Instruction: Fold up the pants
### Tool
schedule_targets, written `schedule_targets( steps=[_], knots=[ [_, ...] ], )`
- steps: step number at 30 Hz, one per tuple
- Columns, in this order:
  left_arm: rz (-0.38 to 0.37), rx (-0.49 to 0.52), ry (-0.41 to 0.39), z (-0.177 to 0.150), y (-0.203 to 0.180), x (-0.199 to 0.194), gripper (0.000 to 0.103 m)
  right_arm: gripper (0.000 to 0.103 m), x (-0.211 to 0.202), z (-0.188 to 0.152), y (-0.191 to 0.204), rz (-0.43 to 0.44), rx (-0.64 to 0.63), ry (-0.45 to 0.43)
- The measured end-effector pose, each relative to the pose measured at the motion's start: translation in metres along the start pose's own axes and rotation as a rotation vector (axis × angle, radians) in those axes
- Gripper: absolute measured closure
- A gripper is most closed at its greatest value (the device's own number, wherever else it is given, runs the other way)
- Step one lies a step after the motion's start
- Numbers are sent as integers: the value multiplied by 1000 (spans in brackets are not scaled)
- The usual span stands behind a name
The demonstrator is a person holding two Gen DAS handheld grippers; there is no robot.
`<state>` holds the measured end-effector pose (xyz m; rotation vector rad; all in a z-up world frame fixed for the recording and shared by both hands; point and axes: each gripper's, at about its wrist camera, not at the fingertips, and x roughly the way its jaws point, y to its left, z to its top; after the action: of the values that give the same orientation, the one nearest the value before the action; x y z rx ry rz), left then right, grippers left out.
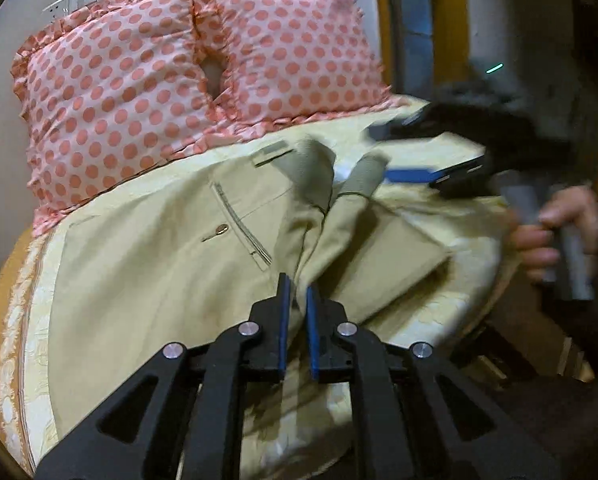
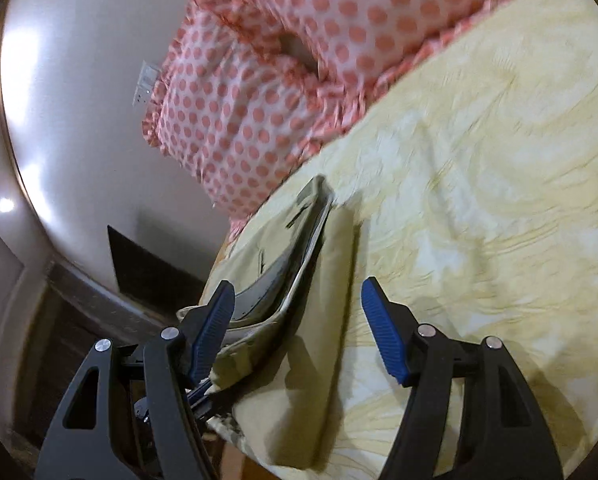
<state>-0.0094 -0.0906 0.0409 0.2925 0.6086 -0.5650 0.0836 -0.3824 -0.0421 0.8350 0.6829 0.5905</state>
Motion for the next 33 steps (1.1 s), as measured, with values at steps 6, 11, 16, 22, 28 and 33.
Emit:
schedule_targets(
  steps=[6,11,16,22,28,33],
  knots=[
    [49,-90,-85,4,49,-40,58,35,32,14,12,-63,-30,65],
    [320,-292,-33,10,143,-26,43,35,55,23,20,-232,-130,90],
    [230,-494,88,8,214,6,38,35,51,27,16,-311,-149,33],
    [78,-594,204,9,252,55,38,47,66,31,20,-285,-198,104],
    [-18,-609,262,12,254,82,59,85,69,40,-1,-142,-82,185],
    [-12,-585,244,33,256,83,83,88,74,64,2,-57,-43,188]
  ],
)
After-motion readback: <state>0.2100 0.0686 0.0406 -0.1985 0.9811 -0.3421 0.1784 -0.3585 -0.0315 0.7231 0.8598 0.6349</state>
